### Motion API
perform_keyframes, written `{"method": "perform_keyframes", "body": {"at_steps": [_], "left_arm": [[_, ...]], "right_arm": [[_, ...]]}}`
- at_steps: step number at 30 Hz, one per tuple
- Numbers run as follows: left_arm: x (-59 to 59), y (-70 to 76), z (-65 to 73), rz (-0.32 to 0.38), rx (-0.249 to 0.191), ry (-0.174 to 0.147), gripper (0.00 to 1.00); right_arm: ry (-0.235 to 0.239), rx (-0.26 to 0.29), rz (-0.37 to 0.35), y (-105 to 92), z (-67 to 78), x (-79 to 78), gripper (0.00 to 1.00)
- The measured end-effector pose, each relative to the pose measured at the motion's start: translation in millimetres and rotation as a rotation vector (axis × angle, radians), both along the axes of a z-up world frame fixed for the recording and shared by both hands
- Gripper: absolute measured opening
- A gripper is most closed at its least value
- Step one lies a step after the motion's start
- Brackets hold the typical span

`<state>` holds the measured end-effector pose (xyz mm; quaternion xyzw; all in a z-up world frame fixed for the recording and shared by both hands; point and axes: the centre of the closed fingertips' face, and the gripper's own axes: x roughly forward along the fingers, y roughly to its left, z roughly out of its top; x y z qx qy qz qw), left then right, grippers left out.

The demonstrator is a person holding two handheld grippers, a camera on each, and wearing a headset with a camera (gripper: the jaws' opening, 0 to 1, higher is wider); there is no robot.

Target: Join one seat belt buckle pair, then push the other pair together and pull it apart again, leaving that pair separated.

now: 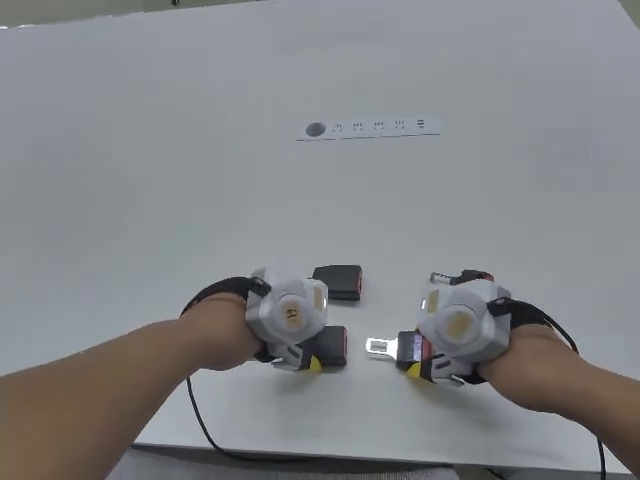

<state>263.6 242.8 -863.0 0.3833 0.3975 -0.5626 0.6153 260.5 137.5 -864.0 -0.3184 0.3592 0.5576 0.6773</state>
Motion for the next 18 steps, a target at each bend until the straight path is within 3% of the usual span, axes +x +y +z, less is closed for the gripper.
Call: {"method": "perform_keyframes", "body": {"at_steps": [18], "left_arm": [[0.1,0.5,0.2,0.000,0.003,0.000,0.34]], "right_arm": [[-0.011,-0.021,0.019,23.7,-0.6,1.4,0.35]]}}
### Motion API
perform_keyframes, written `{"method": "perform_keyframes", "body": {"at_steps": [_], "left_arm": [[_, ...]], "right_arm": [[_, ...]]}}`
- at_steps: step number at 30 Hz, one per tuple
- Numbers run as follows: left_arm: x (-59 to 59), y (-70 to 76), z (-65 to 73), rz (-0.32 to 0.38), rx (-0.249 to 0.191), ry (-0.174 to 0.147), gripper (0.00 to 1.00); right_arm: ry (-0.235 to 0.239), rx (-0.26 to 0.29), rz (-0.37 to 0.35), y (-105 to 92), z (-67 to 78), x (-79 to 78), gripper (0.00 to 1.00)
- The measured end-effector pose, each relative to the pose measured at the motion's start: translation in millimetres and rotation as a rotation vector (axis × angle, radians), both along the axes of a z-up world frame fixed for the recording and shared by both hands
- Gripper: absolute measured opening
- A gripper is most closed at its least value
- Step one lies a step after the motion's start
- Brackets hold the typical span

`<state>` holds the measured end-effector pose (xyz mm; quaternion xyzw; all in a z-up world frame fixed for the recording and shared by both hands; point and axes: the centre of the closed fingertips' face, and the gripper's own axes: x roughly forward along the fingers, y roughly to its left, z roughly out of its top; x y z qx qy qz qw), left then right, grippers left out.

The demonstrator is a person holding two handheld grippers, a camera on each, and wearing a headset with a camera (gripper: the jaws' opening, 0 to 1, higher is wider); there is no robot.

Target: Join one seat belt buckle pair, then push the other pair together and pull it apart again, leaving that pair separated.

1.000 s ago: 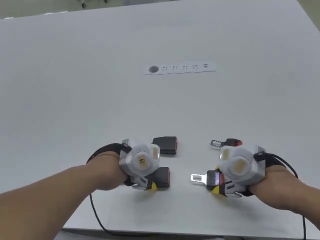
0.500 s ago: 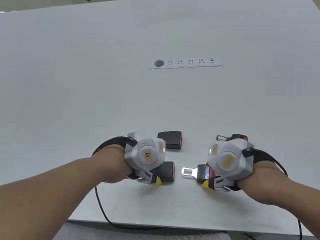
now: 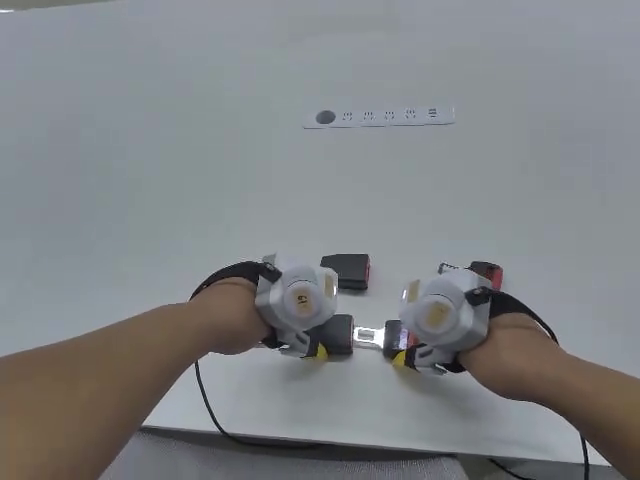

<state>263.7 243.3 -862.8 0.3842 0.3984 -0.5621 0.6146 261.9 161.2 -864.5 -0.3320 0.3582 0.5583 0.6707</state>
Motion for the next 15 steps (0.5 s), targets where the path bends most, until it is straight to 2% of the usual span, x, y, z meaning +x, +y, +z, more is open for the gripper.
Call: {"method": "perform_keyframes", "body": {"at_steps": [15], "left_arm": [[0.2,-0.3,-0.6,-0.009,-0.008,0.005,0.34]], "right_arm": [[-0.018,-0.003,0.035,8.4,1.6,-0.3,0.35]]}}
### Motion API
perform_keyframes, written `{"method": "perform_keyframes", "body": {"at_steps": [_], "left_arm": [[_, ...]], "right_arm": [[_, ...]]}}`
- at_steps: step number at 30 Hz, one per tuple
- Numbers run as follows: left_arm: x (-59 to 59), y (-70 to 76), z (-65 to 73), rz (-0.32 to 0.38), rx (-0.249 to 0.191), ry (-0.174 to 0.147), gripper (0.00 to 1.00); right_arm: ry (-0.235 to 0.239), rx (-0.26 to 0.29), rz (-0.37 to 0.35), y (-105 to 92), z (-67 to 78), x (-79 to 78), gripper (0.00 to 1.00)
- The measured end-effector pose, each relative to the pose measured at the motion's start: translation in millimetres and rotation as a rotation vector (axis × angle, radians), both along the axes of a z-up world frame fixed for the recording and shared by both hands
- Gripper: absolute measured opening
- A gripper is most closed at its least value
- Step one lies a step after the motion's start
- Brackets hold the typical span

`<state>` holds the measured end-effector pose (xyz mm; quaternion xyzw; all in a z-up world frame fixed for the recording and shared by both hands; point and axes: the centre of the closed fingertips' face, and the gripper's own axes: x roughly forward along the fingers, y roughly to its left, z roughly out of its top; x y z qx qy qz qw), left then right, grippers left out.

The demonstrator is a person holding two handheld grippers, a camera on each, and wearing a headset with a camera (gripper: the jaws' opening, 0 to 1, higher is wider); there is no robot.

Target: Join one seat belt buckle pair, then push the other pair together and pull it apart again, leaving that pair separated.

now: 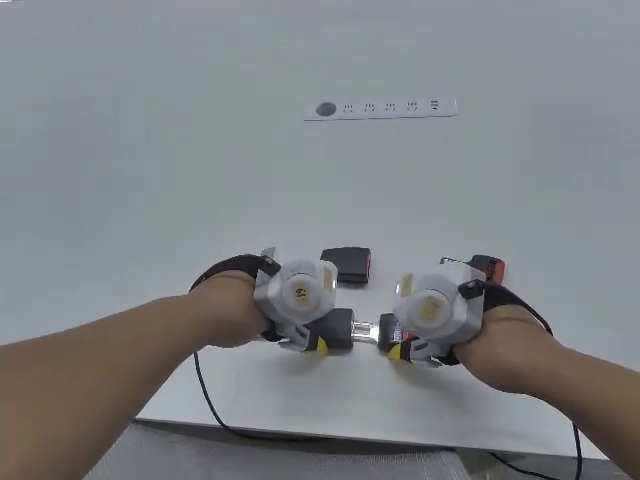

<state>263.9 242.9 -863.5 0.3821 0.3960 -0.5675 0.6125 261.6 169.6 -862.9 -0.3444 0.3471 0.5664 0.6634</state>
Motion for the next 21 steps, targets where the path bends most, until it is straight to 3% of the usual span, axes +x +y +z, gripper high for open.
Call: {"method": "perform_keyframes", "body": {"at_steps": [21], "left_arm": [[-0.5,-1.3,-0.1,-0.053,-0.012,0.008,0.33]], "right_arm": [[-0.011,0.011,-0.011,14.0,0.5,0.6,0.32]]}}
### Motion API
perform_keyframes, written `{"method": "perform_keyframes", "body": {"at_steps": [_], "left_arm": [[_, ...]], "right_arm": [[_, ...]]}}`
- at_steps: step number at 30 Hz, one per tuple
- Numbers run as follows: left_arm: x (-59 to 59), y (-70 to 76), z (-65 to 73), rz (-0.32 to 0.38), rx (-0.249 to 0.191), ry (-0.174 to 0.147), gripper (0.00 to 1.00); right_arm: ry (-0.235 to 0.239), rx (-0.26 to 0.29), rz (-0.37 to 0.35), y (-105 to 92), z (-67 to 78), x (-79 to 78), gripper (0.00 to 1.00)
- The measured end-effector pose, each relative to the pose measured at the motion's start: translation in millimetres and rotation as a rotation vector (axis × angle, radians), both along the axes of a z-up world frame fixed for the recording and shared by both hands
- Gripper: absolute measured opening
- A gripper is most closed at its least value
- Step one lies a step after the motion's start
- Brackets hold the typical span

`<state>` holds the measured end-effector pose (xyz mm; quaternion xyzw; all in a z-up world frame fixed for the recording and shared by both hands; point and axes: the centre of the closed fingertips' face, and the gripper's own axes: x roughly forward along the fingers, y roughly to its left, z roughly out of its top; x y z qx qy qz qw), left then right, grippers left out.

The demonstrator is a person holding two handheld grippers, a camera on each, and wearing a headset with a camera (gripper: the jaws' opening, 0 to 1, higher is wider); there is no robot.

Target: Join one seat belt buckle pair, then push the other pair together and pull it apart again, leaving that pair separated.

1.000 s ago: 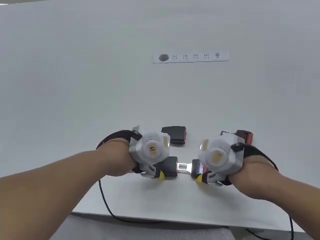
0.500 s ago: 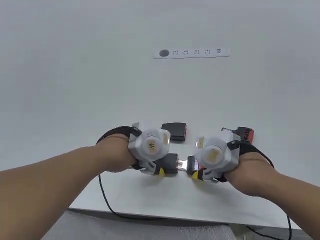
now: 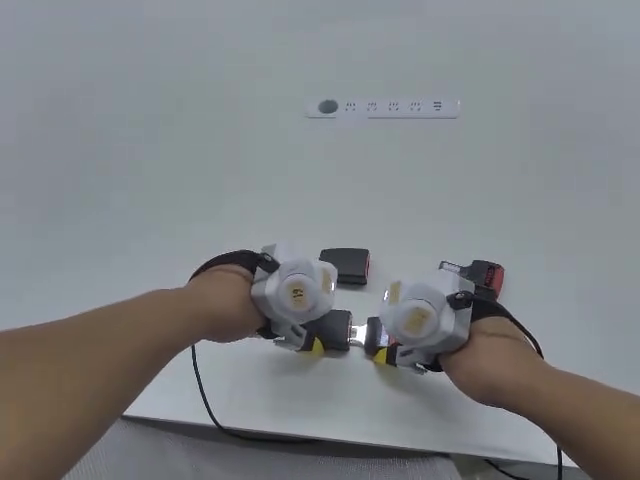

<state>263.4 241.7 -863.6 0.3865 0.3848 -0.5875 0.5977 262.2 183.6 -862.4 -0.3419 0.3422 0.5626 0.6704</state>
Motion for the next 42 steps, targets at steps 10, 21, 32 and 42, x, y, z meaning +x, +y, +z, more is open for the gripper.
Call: {"method": "perform_keyframes", "body": {"at_steps": [10,21,32,42], "left_arm": [[-0.2,-0.6,0.4,-0.025,0.006,0.002,0.33],[-0.2,-1.5,-0.3,-0.037,-0.001,0.004,0.33],[0.2,0.0,-0.5,-0.052,-0.006,0.011,0.33],[0.6,1.8,-0.3,-0.036,0.005,0.010,0.32]], "right_arm": [[-0.004,0.013,0.004,11.1,0.5,0.5,0.31],[0.002,-0.006,-0.004,13.6,0.2,0.6,0.31],[-0.011,-0.026,0.015,11.9,1.2,-3.0,0.31],[-0.005,-0.019,0.021,9.9,0.4,-1.6,0.31]]}}
